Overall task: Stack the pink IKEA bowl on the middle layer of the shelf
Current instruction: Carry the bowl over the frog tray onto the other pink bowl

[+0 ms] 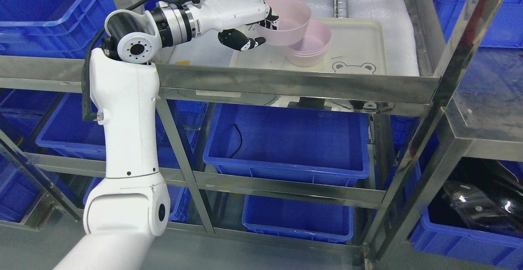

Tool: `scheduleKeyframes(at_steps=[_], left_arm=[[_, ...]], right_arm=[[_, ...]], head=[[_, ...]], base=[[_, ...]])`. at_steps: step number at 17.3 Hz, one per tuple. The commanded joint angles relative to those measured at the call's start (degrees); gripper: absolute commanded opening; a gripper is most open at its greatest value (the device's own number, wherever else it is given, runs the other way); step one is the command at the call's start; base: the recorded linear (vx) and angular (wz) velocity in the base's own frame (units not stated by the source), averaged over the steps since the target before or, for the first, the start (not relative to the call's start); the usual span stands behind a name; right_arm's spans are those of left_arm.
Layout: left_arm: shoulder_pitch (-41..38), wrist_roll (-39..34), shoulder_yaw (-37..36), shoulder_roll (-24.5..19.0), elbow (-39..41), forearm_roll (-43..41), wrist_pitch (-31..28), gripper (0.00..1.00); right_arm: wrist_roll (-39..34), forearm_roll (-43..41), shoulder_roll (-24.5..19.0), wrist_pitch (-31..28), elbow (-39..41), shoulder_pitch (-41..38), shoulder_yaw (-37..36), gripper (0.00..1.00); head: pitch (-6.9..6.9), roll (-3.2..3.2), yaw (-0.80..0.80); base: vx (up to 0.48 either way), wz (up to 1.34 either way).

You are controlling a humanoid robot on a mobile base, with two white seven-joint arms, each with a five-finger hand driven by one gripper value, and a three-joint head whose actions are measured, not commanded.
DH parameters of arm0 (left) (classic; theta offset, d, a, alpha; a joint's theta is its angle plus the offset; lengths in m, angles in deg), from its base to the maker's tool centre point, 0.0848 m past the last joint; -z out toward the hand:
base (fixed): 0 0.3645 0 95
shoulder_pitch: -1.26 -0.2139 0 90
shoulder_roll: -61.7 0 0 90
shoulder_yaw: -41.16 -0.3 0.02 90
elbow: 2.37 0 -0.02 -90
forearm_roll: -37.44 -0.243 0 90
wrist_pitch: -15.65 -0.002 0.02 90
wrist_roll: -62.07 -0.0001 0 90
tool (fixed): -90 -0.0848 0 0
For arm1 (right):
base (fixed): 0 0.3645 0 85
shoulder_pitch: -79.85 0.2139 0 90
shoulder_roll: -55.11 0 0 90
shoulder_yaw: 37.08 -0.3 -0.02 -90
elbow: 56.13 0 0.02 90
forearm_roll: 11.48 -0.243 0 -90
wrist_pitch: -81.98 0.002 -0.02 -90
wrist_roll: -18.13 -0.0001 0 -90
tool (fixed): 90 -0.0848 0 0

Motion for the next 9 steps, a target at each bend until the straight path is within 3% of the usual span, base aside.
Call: scheduleKeyframes(at_steps=[1, 9], left_arm=[[2.63, -2.73, -2.61, -1.00, -12.97, -6.64, -0.22, 0.02], [4.12, -6.95, -3.67, -1.00, -12.97, -9.54, -0.22, 0.03]], right_arm=[[-0.01, 0.00, 1.00, -0.01, 1.00, -1.24, 0.00, 1.00], [-0.01, 0.00, 1.00, -0.01, 1.00, -1.24, 0.00, 1.00]], head=[[0.00, 0.00, 0.00], [-0.01, 0.00, 0.00]], base=[[0.037, -0.21], [0.015, -0.12]])
